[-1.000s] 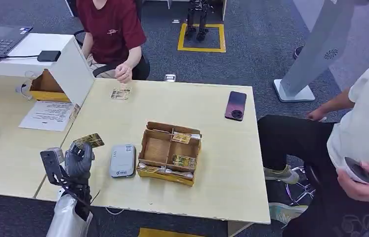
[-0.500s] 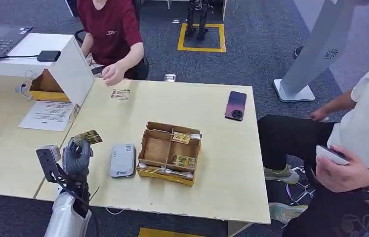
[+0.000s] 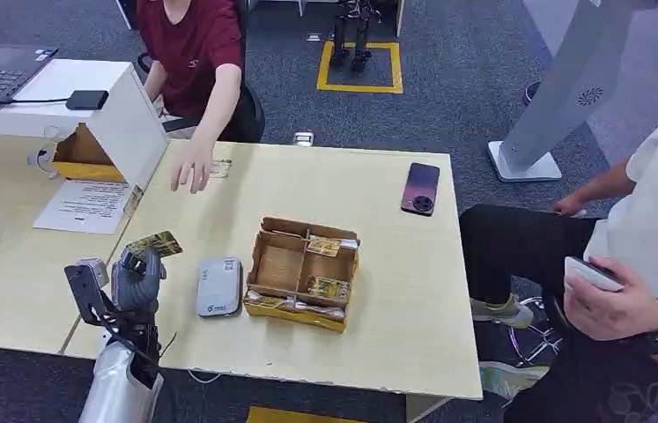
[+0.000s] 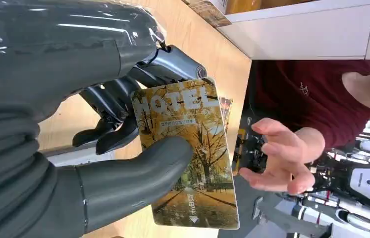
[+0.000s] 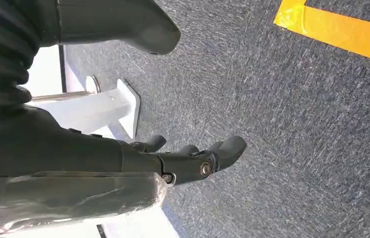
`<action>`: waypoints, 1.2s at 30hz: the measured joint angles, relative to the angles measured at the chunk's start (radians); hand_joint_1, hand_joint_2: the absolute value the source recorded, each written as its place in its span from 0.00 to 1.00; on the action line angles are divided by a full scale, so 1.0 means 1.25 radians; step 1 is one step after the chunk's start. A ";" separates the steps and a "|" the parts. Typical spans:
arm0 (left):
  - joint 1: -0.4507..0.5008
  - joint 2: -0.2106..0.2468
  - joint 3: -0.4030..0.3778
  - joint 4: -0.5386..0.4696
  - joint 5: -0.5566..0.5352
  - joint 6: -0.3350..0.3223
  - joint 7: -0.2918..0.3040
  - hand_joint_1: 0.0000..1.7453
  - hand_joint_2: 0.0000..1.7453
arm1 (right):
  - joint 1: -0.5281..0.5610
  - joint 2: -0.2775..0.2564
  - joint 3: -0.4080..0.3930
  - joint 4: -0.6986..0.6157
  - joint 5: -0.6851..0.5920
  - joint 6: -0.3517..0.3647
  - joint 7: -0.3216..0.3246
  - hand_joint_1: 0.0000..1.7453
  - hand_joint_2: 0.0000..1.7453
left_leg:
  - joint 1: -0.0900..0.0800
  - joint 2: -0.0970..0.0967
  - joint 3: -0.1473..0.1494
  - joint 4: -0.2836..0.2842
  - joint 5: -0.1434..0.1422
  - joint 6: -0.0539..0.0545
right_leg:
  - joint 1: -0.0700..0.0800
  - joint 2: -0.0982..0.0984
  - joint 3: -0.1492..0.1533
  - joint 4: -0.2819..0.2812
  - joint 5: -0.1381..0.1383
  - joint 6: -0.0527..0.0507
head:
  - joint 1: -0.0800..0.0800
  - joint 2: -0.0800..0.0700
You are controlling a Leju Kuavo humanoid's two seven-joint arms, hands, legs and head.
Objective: Pass the card to the sensor for recognition and then transmit it.
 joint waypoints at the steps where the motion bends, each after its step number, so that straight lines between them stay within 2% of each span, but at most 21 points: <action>1: 0.000 0.000 0.000 0.000 -0.001 0.001 0.000 1.00 1.00 | 0.000 0.000 0.000 0.000 0.000 0.000 0.000 0.00 1.00 | 0.000 0.000 0.000 0.000 0.000 0.000 | 0.000 0.000 0.000 0.000 0.000 0.000 | 0.000 0.000; 3: -0.007 0.000 0.000 0.000 -0.032 0.030 -0.005 1.00 1.00 | 0.000 0.000 0.000 0.000 0.000 0.000 0.000 0.00 1.00 | 0.000 0.000 0.000 0.000 0.000 0.000 | 0.000 0.000 -0.001 0.000 0.000 0.000 | 0.000 0.000; 5: -0.022 0.000 -0.003 0.000 -0.079 0.083 -0.007 1.00 1.00 | 0.000 0.000 0.000 0.000 0.001 0.002 -0.001 0.00 1.00 | 0.000 0.000 0.000 0.000 0.000 0.000 | 0.000 0.000 -0.001 0.000 0.000 0.000 | 0.000 0.000; 7: -0.049 0.001 -0.008 0.000 -0.144 0.161 -0.008 1.00 1.00 | -0.001 0.000 0.000 0.000 0.002 0.004 -0.005 0.00 1.00 | 0.000 0.000 0.000 0.000 0.000 0.000 | 0.000 0.000 -0.001 0.000 0.001 -0.001 | 0.000 0.000; 11: -0.114 0.009 -0.017 0.020 -0.297 0.365 -0.031 1.00 1.00 | -0.005 0.001 0.007 0.000 0.002 0.007 -0.012 0.00 1.00 | 0.000 0.000 0.000 0.000 0.001 0.000 | 0.000 0.000 -0.001 0.000 0.001 -0.001 | 0.000 0.000; 14: -0.152 0.022 -0.017 0.043 -0.346 0.449 -0.058 1.00 1.00 | -0.007 0.002 0.016 0.000 0.002 0.008 -0.014 0.00 1.00 | 0.000 0.000 0.000 0.000 0.001 -0.001 | 0.000 0.000 -0.001 0.000 0.001 -0.001 | 0.000 0.000; 22: -0.176 0.034 -0.017 0.071 -0.351 0.460 -0.068 1.00 1.00 | -0.008 0.002 0.028 0.000 0.002 0.010 -0.014 0.00 1.00 | 0.000 0.000 -0.001 0.000 0.001 -0.001 | 0.000 0.000 -0.002 0.000 0.001 -0.001 | 0.000 0.000; 36: -0.188 0.035 -0.017 0.100 -0.353 0.456 -0.075 1.00 1.00 | -0.009 0.002 0.028 0.000 0.002 0.010 -0.011 0.00 1.00 | 0.000 0.000 -0.001 0.000 0.001 -0.001 | 0.000 0.000 -0.002 0.000 0.001 -0.001 | 0.000 0.000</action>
